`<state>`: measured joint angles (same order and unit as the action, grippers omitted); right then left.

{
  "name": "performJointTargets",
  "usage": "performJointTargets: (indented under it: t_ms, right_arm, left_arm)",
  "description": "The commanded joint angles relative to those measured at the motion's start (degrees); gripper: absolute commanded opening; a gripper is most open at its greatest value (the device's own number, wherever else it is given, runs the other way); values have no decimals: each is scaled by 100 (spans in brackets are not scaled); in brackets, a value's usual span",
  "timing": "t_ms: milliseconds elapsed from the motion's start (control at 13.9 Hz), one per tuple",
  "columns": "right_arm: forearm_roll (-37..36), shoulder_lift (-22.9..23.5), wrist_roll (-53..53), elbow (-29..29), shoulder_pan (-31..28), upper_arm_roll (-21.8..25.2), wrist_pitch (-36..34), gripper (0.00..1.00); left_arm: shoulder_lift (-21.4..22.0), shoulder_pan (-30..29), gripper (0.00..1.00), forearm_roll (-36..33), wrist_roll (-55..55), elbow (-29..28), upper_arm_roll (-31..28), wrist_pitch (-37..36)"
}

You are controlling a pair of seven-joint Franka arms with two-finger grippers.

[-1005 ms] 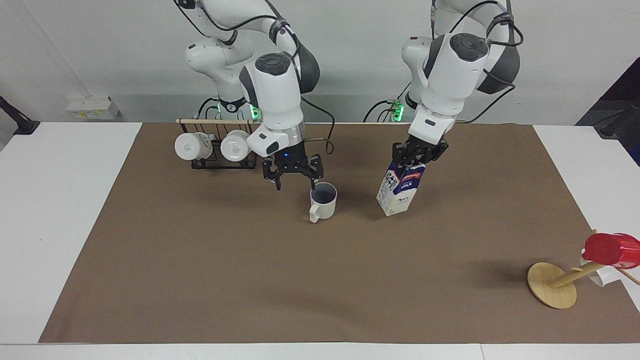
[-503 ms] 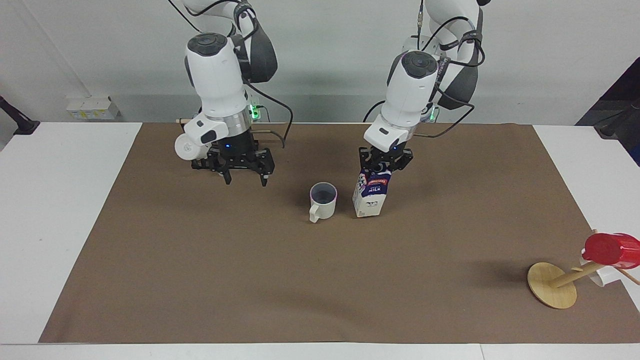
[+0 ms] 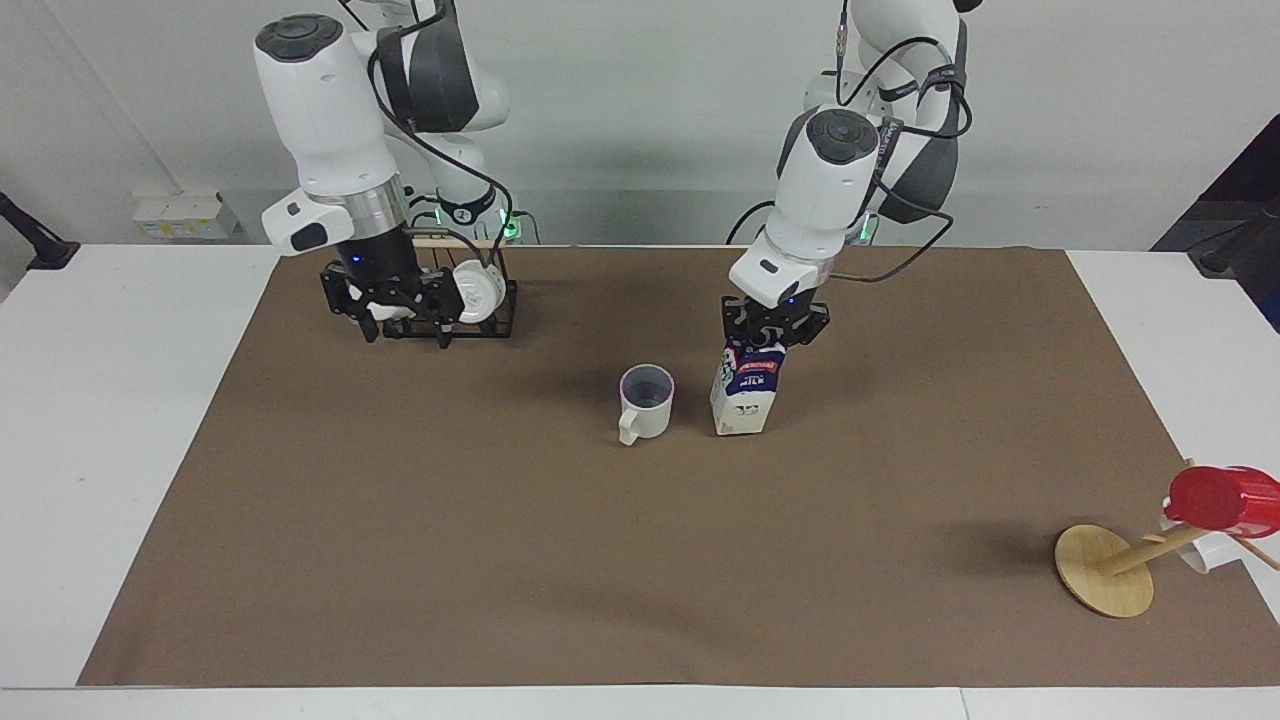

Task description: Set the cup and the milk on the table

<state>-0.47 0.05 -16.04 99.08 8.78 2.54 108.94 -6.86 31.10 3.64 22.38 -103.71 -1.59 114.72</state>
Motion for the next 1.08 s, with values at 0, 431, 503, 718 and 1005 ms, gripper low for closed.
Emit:
performJointTargets:
  t_ms: [0,431,503,718,1005]
  right_arm:
    - [38,-67,329,-379,-315,-69,-678,100]
    - [21,-356,962,-618,-764,-16,-1568,100]
    - [-58,-374,1024,-618,-816,-16,-1595,100]
    - [-67,-410,1033,-583,-808,-34,-1551,100]
    - [-50,-427,1033,-539,-808,-43,-1542,100]
  left_arm:
    - [132,54,86,14,-59,-140,-69,42]
    - [132,63,100,14,21,-53,-60,7]
    - [176,54,100,14,3,-44,-60,-20]
    - [246,-42,100,67,-6,455,-104,-703]
    - [238,-436,100,67,-67,1396,-122,-1802]
